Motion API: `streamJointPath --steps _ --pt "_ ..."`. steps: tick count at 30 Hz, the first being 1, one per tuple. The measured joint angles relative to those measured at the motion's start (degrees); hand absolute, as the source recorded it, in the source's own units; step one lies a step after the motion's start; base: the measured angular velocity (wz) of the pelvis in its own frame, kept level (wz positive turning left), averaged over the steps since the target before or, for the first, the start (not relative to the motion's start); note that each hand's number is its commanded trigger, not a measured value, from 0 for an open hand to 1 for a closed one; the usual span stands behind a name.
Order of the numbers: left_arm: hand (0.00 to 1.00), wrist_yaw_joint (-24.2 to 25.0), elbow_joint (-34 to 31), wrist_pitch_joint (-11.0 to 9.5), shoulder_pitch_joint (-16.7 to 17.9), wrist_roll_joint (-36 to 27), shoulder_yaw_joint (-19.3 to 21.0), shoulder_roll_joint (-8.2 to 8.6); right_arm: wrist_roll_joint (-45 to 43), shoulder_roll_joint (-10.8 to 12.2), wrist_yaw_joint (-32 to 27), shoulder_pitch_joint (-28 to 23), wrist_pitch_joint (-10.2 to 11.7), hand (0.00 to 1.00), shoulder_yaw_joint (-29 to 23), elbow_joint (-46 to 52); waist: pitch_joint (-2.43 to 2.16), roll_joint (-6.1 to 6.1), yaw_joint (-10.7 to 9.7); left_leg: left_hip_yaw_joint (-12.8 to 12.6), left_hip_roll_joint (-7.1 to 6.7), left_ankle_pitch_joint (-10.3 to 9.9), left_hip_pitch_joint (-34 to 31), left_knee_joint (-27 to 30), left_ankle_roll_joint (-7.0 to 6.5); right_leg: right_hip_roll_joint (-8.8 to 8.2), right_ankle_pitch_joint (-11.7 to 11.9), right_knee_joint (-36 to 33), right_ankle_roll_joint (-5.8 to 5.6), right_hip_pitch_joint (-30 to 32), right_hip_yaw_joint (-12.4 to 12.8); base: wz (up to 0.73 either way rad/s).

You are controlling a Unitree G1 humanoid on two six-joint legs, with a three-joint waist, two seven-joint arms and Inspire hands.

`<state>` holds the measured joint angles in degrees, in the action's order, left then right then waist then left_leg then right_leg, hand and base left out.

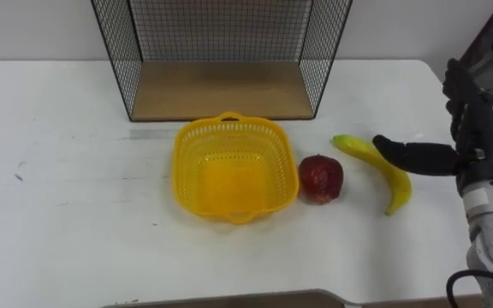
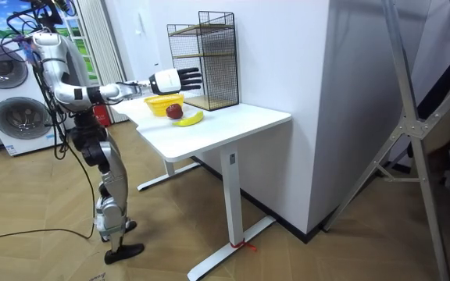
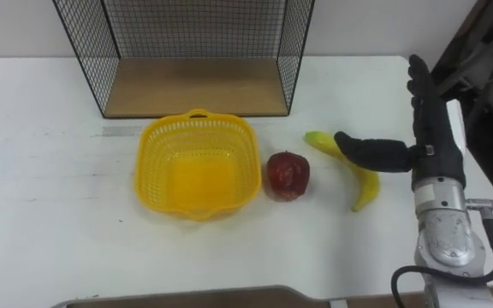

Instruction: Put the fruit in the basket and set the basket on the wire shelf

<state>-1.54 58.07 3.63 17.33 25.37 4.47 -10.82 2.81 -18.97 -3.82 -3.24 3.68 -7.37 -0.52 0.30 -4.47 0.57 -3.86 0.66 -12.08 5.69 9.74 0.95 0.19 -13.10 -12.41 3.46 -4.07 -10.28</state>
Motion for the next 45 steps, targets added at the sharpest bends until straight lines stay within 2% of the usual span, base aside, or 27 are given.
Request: streamJointPath --steps 4,12,17,21,23,29,34,38,41,45 --pt "0.0 0.0 0.0 0.0 -0.3 0.0 -0.5 -0.1 -1.1 -0.1 2.3 0.0 0.0 0.0 1.9 0.0 0.09 -0.88 0.0 0.0 0.07 0.0 0.0 0.0 0.0 0.08 0.0 -0.1 0.01 -0.3 0.0 0.0" --pt "0.0 0.9 0.0 0.0 -1.1 0.0 -1.3 -0.31 -3.1 -0.2 6.6 0.0 0.0 0.0 3.8 0.0 -0.05 -1.53 0.1 0.0 0.07 0.0 0.0 0.0 0.0 0.03 0.1 -0.1 0.01 -0.2 0.0 0.0" --pt "0.0 1.0 0.0 0.1 -1.4 0.0 -1.3 -0.65 -3.2 -0.9 8.4 0.0 -0.1 0.0 4.1 0.0 -0.02 -1.48 0.7 -0.1 0.13 0.0 0.0 0.1 0.0 0.03 0.2 -0.1 0.05 -0.2 -0.1 0.0" --pt "0.0 1.2 0.1 0.1 -1.6 0.0 -1.3 -0.91 -5.8 -0.9 10.4 0.0 -0.1 0.0 5.3 0.0 0.24 -1.01 1.3 -0.3 0.12 0.0 -0.3 1.1 0.0 -0.02 0.2 0.0 0.08 -0.2 -0.1 0.0" --pt "0.0 1.6 0.1 0.1 -2.0 0.0 -1.4 -0.97 -6.6 -0.9 11.1 0.0 -0.1 0.0 6.3 0.0 0.21 -1.03 1.3 -0.3 0.12 0.0 -1.1 1.7 0.0 -0.05 0.3 0.0 0.13 0.1 -0.2 0.05" --pt "0.0 2.3 0.1 0.0 -2.8 0.0 -2.6 -1.0 -9.5 -0.9 13.5 0.0 -0.1 0.0 8.6 -0.1 0.27 -0.12 1.5 -0.2 0.09 0.0 -1.4 2.0 0.0 -0.05 0.4 0.0 0.13 0.4 -0.1 0.0" --pt "0.0 2.3 0.1 0.0 -2.8 0.0 -2.6 -1.0 -10.1 -0.9 14.8 0.0 -0.1 0.0 8.7 -0.1 -0.09 0.54 1.6 -0.2 0.09 0.0 -1.2 1.9 0.0 -0.03 0.4 0.1 0.13 0.2 0.0 0.0" --pt "0.0 2.3 0.1 0.0 -3.4 0.0 -3.2 -1.01 -10.2 -0.9 15.4 0.0 -0.2 0.0 8.8 -0.4 -0.16 0.4 1.7 -0.1 0.09 0.0 -1.2 1.8 0.0 -0.01 0.4 0.2 0.14 0.1 0.0 0.0" --pt "0.0 2.3 0.1 0.0 -4.1 0.2 -3.5 -1.21 -10.7 -0.9 15.9 0.0 -1.0 0.0 9.4 -0.4 -0.29 -0.03 1.7 0.2 0.1 0.0 -1.4 1.8 0.0 0.01 0.4 0.1 0.14 0.1 -0.1 0.0" --pt "0.0 2.2 1.2 -0.1 -5.1 0.2 -3.6 -1.23 -12.1 -0.9 16.0 0.0 -1.3 0.0 10.9 -0.5 0.04 -0.54 1.9 0.3 0.11 0.0 -1.4 1.7 0.0 -0.01 0.4 -0.1 0.14 0.1 -0.3 0.0"
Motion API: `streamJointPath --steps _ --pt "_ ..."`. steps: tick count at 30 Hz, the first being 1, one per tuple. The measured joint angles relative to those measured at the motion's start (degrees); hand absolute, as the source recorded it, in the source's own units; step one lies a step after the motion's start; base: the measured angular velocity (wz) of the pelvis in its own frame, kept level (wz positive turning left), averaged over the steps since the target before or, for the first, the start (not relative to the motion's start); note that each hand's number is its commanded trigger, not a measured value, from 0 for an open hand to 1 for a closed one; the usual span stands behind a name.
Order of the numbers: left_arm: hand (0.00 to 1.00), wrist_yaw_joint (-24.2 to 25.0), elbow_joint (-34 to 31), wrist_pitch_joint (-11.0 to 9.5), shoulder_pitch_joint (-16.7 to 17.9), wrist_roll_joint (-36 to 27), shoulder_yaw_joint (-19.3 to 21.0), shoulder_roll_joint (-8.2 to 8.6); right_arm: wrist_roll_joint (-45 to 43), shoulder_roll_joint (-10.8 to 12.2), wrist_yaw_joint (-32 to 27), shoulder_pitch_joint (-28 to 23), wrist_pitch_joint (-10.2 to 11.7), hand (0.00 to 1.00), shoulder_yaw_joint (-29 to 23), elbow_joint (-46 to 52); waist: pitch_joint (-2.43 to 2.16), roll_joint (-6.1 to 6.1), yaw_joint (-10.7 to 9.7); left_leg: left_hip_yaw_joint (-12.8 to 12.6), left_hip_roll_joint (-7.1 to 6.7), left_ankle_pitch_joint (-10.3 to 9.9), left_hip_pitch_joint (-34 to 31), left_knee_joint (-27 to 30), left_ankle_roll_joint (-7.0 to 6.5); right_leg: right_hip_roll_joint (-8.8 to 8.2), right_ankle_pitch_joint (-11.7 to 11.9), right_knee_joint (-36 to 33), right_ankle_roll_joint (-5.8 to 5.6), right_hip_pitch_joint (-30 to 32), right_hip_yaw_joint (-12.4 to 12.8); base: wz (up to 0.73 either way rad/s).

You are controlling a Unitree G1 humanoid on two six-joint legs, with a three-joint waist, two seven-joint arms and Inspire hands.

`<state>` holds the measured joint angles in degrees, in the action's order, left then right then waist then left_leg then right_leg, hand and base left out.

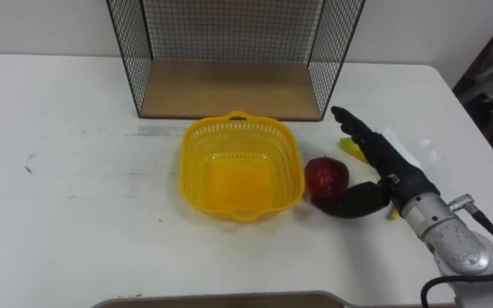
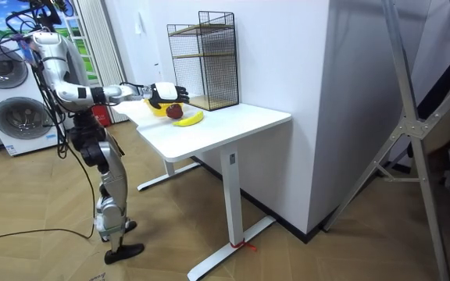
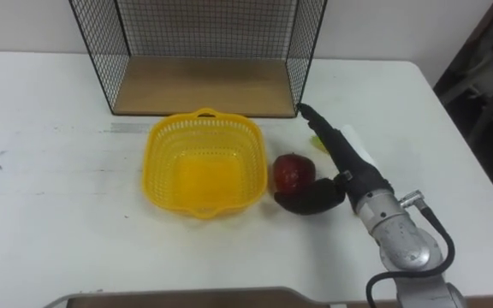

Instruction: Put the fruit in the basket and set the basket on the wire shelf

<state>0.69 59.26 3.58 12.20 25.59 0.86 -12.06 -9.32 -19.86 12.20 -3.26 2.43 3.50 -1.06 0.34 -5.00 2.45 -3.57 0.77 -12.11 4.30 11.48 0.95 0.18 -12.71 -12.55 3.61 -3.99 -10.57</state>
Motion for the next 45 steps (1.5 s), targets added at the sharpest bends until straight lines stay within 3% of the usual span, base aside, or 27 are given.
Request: streamJointPath --steps 8,18,26,45 --pt "0.0 -0.2 0.4 0.1 -0.9 0.0 -0.5 -0.02 -0.4 0.0 -0.3 0.0 0.0 0.0 1.7 -0.7 0.07 -0.07 1.2 -0.2 0.01 0.0 -0.1 0.1 -0.01 -0.01 0.1 0.1 0.02 0.0 0.0 0.01" --pt "0.0 -0.2 0.3 0.1 -0.5 0.0 -0.5 -0.08 -1.1 0.0 -0.4 0.0 0.0 0.0 1.5 -7.5 0.05 0.12 1.0 0.6 -0.03 0.0 -0.5 0.1 -0.01 0.04 0.1 0.5 -0.01 -0.3 -0.4 0.02" --pt "0.0 -0.2 0.6 0.1 -0.4 0.1 -0.3 -0.08 -1.5 0.0 -0.7 0.2 0.1 0.0 1.5 -10.8 0.34 0.38 1.2 0.4 -0.02 0.0 0.4 -0.1 -0.01 0.04 0.1 0.8 0.0 -1.2 -0.5 0.0" --pt "0.0 -0.1 0.5 0.3 0.1 0.4 -0.3 -0.07 -1.5 0.1 0.2 1.6 0.0 0.0 1.6 -13.7 0.19 0.48 1.2 0.5 -0.12 0.0 1.4 0.2 -0.01 0.0 0.2 1.0 -0.04 -2.5 -0.6 0.0"
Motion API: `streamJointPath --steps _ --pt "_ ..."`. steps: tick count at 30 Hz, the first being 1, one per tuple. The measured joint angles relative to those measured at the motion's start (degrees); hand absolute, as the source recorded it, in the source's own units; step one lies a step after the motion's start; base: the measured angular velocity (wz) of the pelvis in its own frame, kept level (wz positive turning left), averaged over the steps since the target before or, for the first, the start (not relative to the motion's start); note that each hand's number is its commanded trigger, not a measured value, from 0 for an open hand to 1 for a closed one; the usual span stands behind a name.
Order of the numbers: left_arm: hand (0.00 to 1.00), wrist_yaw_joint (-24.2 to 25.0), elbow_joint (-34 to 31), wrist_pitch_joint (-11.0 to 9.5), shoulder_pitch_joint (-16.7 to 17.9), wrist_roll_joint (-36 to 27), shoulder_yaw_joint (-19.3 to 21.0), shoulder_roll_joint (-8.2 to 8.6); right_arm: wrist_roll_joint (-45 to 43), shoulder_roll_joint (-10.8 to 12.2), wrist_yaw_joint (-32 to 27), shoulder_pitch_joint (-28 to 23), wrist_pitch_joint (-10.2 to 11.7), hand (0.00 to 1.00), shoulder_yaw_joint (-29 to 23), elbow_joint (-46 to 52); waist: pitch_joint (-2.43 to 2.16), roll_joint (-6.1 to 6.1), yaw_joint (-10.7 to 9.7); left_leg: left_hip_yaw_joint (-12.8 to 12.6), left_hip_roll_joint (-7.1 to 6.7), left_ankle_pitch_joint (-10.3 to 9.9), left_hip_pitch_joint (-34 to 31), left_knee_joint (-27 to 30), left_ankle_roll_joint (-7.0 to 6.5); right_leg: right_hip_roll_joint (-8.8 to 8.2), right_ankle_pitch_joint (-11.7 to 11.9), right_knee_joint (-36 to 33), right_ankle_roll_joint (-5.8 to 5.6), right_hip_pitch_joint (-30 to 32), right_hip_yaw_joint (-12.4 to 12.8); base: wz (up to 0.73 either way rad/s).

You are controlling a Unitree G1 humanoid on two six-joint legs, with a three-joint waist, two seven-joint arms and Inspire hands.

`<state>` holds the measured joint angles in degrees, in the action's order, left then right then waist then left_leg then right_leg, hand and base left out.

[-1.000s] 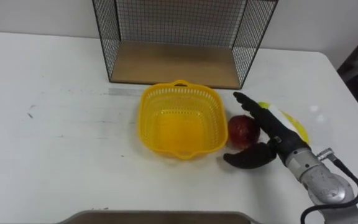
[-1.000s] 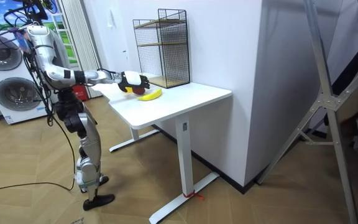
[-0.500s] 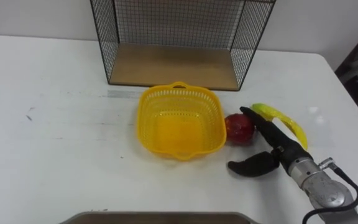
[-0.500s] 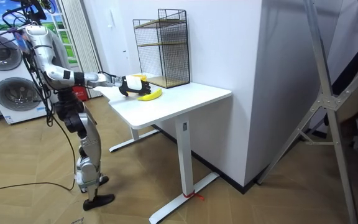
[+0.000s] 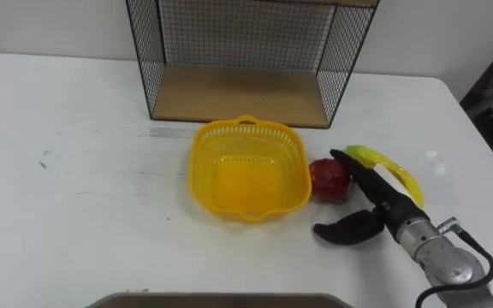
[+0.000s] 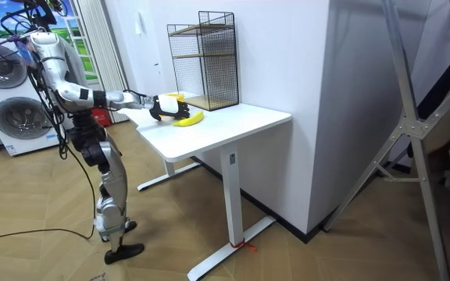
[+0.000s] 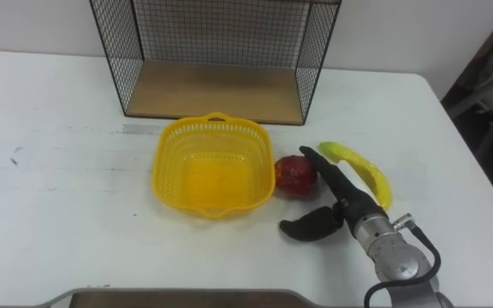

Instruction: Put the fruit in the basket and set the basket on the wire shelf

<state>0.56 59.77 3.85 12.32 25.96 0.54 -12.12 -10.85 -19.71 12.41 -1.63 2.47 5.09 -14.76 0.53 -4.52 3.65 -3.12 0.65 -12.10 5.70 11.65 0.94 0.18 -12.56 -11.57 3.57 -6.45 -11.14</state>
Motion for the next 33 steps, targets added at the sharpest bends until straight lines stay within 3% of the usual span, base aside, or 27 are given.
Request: streamJointPath --steps 21,22,23,24,25,33 --pt "0.0 0.0 0.0 0.9 0.5 0.0 -0.3 0.15 2.1 1.3 -1.2 1.5 -0.7 0.0 -0.1 -2.6 -0.22 0.08 1.0 0.1 0.0 0.0 0.9 0.1 0.0 0.02 0.1 0.9 -0.03 -0.4 0.1 -0.01" --pt "0.0 0.0 0.0 0.9 0.7 0.0 -0.3 0.17 2.1 1.4 -1.3 1.5 -0.7 0.13 -0.1 -2.6 -0.28 0.18 1.0 0.1 -0.01 0.0 0.9 0.1 0.0 0.0 0.1 0.9 -0.03 -0.4 0.1 0.0" --pt "0.0 0.0 0.0 0.9 0.7 0.0 -0.3 0.18 2.1 1.4 -1.3 1.5 -0.7 0.44 -0.1 -2.6 -0.31 0.23 1.0 0.1 -0.01 0.0 0.9 0.1 0.0 0.0 0.1 0.9 -0.03 -0.4 0.1 0.0" --pt "0.0 0.0 0.0 0.9 0.7 0.0 -0.4 0.18 2.1 1.4 -1.4 1.5 -0.7 0.85 -0.1 -2.6 -0.37 0.33 1.0 0.1 -0.01 0.0 0.9 0.0 0.0 0.0 0.1 0.9 -0.03 -0.4 0.1 0.0" --pt "0.0 0.0 0.0 0.9 0.7 0.0 -0.9 0.18 2.2 1.5 -1.6 1.5 -0.7 1.0 0.0 -2.6 -0.44 0.45 1.0 0.2 -0.01 0.0 0.9 0.0 0.0 0.0 0.1 0.9 -0.03 -0.4 0.1 0.0" --pt "0.0 0.0 0.0 1.1 0.7 0.0 -1.3 0.36 2.0 1.5 -3.7 3.1 -1.0 1.0 -0.2 -2.7 -0.54 0.5 1.3 0.2 -0.01 0.0 0.8 -0.1 0.0 0.03 0.1 0.9 -0.02 -0.3 0.1 0.0"
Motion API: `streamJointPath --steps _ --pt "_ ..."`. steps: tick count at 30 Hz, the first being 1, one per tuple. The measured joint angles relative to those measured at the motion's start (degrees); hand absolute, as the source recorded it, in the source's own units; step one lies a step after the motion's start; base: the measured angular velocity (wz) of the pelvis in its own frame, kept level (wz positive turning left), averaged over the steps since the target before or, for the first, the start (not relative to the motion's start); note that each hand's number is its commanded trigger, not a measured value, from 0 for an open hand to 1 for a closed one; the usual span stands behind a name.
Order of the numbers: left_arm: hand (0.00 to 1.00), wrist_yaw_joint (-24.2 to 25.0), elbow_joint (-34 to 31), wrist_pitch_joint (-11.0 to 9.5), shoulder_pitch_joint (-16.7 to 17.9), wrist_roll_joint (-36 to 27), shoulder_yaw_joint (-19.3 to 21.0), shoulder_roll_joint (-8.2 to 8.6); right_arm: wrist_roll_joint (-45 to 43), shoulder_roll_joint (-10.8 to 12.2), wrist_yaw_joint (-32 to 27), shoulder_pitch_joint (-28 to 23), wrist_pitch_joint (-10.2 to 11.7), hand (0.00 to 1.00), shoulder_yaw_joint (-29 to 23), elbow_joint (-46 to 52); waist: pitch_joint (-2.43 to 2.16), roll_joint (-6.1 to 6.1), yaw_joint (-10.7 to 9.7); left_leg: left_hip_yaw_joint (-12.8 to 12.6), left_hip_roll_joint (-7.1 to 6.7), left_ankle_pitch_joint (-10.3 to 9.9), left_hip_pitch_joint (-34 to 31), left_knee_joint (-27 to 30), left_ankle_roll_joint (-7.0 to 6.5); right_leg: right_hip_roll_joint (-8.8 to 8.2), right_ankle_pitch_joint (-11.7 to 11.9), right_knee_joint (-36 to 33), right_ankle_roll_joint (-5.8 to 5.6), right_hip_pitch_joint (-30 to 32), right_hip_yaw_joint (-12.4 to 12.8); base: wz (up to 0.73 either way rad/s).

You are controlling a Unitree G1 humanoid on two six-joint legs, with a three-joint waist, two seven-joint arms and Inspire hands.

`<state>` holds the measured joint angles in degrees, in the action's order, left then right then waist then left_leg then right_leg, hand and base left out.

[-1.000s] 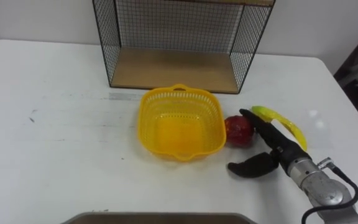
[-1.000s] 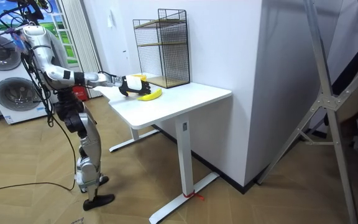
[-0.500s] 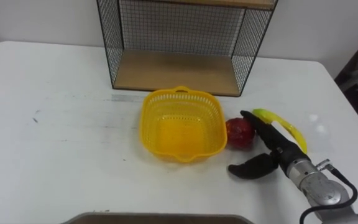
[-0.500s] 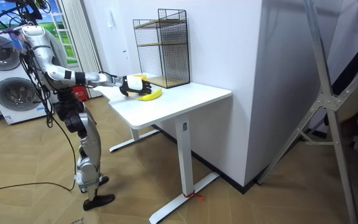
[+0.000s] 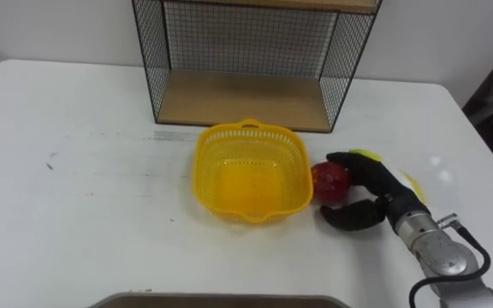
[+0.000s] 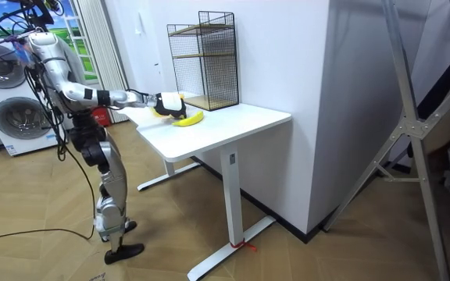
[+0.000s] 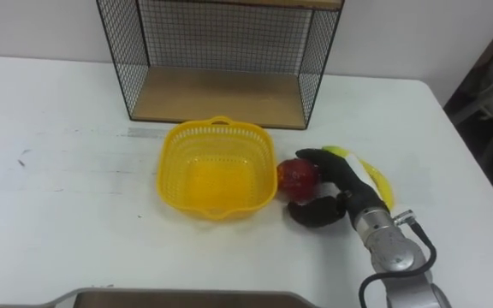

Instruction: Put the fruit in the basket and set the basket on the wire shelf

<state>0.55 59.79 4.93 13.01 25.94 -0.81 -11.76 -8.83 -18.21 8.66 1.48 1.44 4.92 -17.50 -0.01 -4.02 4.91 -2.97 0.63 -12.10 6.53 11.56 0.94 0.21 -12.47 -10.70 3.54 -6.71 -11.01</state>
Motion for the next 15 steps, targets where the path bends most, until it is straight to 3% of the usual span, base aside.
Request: streamJointPath --steps 15 --pt "0.0 0.7 -0.1 0.1 -0.1 0.0 -0.1 0.12 1.5 2.3 0.7 0.4 -0.2 1.0 1.3 0.2 -0.08 -0.33 0.0 0.0 -0.03 0.0 -0.9 -0.1 0.0 -0.03 0.0 0.0 -0.03 0.1 -0.2 0.0"
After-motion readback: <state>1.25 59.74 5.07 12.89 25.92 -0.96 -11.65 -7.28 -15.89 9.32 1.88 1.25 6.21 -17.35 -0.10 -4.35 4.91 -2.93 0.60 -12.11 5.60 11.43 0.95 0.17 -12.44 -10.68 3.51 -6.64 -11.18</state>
